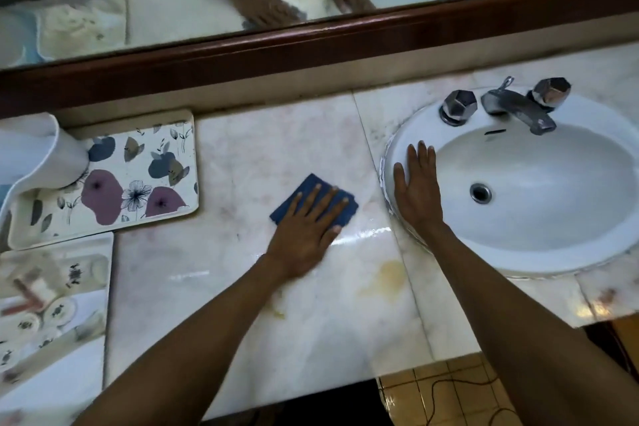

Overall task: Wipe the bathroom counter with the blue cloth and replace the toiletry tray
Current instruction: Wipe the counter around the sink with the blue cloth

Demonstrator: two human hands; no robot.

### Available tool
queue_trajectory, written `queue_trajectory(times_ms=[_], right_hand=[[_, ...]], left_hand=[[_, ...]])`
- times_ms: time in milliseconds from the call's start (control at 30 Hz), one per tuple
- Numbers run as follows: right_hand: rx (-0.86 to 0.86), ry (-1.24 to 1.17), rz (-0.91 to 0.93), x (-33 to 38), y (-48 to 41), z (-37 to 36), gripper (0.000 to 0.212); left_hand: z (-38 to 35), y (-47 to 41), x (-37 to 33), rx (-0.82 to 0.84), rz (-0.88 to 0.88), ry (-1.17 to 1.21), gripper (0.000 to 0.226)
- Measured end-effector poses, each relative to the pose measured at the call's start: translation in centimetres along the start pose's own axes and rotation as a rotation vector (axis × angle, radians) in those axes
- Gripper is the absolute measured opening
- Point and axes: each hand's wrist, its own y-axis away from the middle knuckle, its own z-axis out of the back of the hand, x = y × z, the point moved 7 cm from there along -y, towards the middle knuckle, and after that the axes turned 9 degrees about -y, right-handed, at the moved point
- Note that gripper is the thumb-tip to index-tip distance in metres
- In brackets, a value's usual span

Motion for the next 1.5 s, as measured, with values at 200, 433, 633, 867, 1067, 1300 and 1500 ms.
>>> queue_trajectory(times_ms=[200, 433, 633, 867, 1067, 1300, 1500], right_hand=[[-0.029, -0.046, -0.037, 0.0, 0.0, 0.2, 0.057], [-0.066, -0.098, -0.041, 0.0, -0.2, 0.0, 0.054], [-0.039, -0.136, -0.024, -0.2, -0.2, 0.3, 0.054], [-0.027, -0.108, -0.004, -0.1, 0.0, 0.3, 0.056], [-0.018, -0.051, -0.016, -0.6, -0.2, 0.0, 0.059], [-0.047, 0.108, 0.019, 0.6, -0.1, 0.3, 0.056], [0.119, 0.212, 0.429, 5.1, 2.3, -2.4, 0.046]], left_hand=[[1.0, 2.4, 10.6, 0.013, 0.187, -0.022, 0.057], [0.4, -6.4, 4.4, 0.002, 0.553, 0.108, 0.059], [-0.4, -2.2, -6.8, 0.037, 0.075, 0.045, 0.056], [0.2, -2.6, 0.3, 0.054, 0.275, 0.046, 0.056], [-0.3, -3.6, -6.7, 0.052, 0.241, 0.101, 0.059], [0.0, 1.1, 0.7, -0.004, 0.321, 0.114, 0.054], [0.0, 5.9, 9.8, -0.017, 0.559, 0.194, 0.052]])
